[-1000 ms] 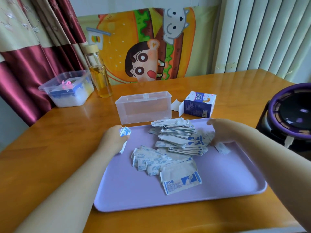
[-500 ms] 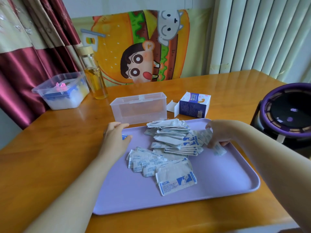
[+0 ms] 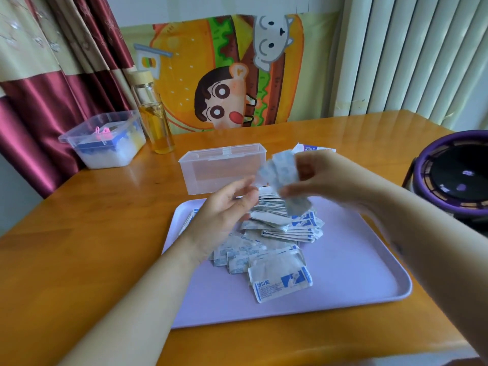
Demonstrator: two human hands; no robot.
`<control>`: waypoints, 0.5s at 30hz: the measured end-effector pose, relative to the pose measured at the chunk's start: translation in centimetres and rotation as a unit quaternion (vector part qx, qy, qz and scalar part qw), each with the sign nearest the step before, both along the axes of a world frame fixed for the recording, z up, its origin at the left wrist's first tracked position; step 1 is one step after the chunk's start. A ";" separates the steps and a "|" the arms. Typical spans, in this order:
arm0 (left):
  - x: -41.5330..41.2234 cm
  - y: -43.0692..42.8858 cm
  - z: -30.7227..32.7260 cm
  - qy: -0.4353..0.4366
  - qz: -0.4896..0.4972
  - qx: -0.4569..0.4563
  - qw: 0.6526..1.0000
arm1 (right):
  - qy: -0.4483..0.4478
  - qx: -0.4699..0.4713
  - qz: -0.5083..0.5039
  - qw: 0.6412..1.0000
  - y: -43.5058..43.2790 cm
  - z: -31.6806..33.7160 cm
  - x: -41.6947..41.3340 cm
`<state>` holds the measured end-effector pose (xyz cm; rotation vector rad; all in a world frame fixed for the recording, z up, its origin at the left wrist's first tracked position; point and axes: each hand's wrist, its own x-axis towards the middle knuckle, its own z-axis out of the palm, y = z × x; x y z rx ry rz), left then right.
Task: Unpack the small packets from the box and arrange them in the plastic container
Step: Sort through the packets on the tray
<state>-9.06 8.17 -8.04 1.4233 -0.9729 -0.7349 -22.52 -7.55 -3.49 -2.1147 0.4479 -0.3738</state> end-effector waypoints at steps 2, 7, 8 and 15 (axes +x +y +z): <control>-1.2 0.1 0.4 0.111 -0.062 -0.025 0.992 | -0.024 0.064 0.071 0.995 2.5 0.0 0.9; -1.5 0.8 0.6 0.244 -0.029 -0.097 0.965 | -0.037 -0.068 0.065 0.995 6.1 -1.5 3.3; -1.0 1.0 0.7 0.259 -0.001 -0.116 0.959 | -0.041 -0.073 0.059 0.995 6.3 -1.7 3.6; 3.8 3.7 1.0 0.406 0.245 -0.194 0.859 | 0.166 -0.250 0.094 0.949 6.0 -4.0 6.2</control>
